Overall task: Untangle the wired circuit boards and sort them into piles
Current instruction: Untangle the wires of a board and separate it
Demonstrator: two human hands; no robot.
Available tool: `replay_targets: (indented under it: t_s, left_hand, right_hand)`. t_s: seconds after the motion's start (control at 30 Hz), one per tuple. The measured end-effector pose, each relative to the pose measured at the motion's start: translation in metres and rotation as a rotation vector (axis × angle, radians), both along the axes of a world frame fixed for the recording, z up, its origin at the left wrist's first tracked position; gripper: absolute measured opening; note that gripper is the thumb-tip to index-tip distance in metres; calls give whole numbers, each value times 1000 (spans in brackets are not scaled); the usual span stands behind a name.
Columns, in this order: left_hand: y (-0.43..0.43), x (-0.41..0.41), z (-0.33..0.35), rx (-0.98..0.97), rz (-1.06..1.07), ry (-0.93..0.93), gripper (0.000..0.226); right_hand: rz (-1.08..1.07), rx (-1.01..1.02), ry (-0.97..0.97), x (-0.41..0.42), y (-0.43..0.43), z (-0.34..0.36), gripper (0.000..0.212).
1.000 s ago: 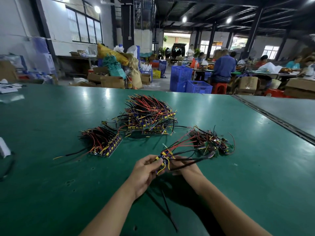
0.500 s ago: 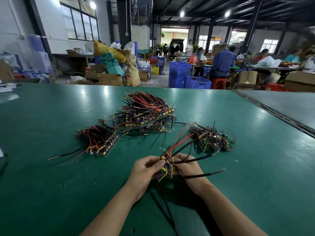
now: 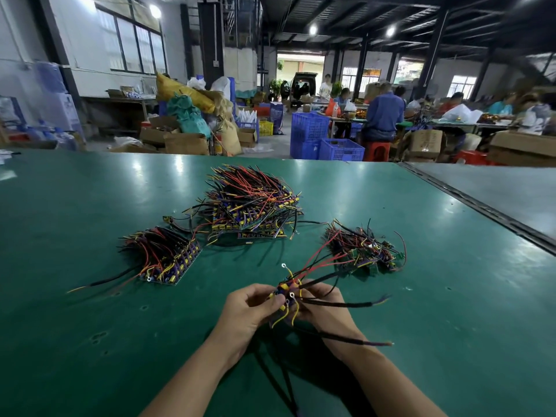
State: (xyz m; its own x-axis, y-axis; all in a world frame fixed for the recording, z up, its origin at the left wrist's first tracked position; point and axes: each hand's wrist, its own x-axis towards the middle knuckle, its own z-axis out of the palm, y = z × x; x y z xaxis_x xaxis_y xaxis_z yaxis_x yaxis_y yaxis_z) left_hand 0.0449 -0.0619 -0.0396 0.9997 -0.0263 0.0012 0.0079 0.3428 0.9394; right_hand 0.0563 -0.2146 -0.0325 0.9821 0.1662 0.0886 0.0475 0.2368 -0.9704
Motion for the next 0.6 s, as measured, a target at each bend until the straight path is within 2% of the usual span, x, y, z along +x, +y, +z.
replay_targets:
  t_s: [0.1, 0.2, 0.3, 0.43, 0.6]
  left_hand:
    - [1, -1, 1, -7, 2, 9, 35]
    - [3, 0, 3, -25, -17, 35, 38]
    - [3, -1, 3, -10, -19, 58, 38]
    - [4, -1, 3, -2, -4, 69, 32]
    - [5, -4, 2, 21, 4, 76, 12]
  right_hand:
    - [14, 0, -4, -2, 0, 2, 28]
    - [76, -20, -21, -2, -1, 2, 23]
    - [71, 14, -23, -1, -2, -1, 27]
    - [86, 41, -56, -2, 1, -2, 15]
    - [118, 61, -44, 0, -3, -3, 23]
